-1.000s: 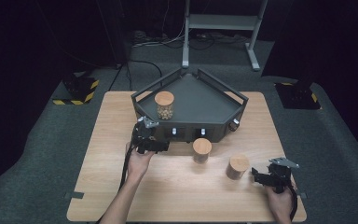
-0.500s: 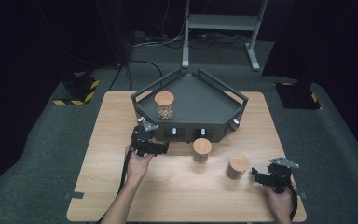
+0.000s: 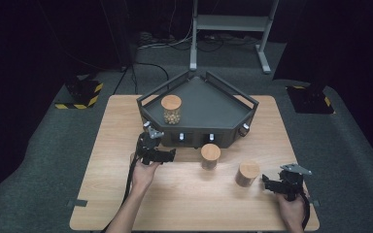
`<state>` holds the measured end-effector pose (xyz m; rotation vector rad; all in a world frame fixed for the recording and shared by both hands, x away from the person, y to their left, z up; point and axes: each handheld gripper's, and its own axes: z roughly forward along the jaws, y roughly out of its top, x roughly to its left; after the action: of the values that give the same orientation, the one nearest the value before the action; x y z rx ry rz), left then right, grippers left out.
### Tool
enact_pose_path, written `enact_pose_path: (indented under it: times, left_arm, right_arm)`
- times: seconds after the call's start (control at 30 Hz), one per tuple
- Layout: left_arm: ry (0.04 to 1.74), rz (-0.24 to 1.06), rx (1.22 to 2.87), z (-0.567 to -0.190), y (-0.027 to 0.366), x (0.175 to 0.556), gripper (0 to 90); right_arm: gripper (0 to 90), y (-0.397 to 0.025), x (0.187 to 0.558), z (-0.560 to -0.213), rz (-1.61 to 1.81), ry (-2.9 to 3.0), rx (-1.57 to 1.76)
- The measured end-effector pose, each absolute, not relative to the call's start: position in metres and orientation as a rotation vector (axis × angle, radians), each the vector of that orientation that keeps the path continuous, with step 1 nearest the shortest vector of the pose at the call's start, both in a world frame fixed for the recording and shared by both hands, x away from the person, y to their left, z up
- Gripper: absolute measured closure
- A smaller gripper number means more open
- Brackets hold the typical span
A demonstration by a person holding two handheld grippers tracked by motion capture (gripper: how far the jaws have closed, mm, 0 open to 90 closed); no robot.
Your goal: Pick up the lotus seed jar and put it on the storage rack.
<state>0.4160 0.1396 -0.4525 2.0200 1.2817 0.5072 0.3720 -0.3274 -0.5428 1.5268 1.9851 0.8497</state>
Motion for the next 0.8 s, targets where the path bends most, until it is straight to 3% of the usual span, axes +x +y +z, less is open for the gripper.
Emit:
enact_pose_path:
  times: [0.8]
  left_arm:
    - [1.297, 0.491, 2.007, -0.4626, 0.1429, 0.4117, 10.4]
  right_arm:
    - [8.2, -0.3274, 0.372, -0.5428, 0.85, 1.985, 1.527]
